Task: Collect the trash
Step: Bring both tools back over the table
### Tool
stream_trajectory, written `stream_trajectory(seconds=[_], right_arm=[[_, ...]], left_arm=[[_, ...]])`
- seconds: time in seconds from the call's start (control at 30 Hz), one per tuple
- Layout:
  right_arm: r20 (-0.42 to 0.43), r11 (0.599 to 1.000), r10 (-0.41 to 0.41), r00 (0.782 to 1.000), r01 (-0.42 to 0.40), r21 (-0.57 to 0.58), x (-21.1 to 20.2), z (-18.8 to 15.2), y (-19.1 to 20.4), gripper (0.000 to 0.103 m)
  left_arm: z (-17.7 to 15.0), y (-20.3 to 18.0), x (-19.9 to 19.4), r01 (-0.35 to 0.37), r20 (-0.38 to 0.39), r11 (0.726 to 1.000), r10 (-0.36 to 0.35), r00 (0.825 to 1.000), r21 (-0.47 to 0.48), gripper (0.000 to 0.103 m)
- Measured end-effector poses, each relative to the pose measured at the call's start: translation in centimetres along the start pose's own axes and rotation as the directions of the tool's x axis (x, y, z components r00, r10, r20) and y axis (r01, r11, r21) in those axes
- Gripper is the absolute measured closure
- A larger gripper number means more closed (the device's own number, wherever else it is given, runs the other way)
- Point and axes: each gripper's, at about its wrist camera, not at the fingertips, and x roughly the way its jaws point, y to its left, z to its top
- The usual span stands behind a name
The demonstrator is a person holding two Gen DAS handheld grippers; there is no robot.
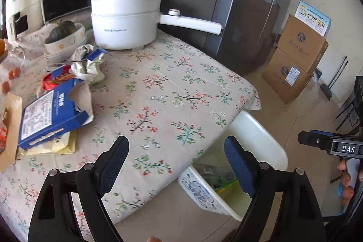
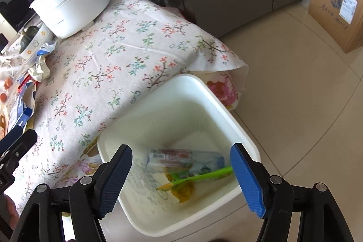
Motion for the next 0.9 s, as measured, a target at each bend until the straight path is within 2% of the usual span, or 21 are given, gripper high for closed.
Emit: stream_trajectory(seconds=[0.37, 0.57, 0.67, 0.9], right_arm=[[0.002, 0.989, 0.012, 1.0, -0.012, -0.146, 1.6, 0.6, 8.7, 0.02], [0.009, 0.974, 0.026, 1.0, -0.023, -0.225, 2.4, 1.0, 13.8, 0.019], [0.012, 0.963, 0.041, 0.999, -0.037, -0.265, 2.8, 1.1, 16.7, 0.019], [-0.001, 0.933, 0.102, 0.995, -0.096, -0.347, 4.2, 1.4, 23.6, 0.016]], left_arm=[[0.1, 9.7, -5.6, -0.131, 0.06, 0.986, 0.138, 0.989, -0.101, 0.007], [-0.5, 15.1, -8.1, -0.17, 0.063, 0.971, 0.183, 0.981, -0.167, 0.003], [-0.6, 17.6, -9.4, -0.241, 0.062, 0.952, 0.256, 0.965, -0.188, 0.002], [0.2, 22.3, -11.9, -0.399, 0.035, 0.895, 0.413, 0.91, -0.199, 0.002]])
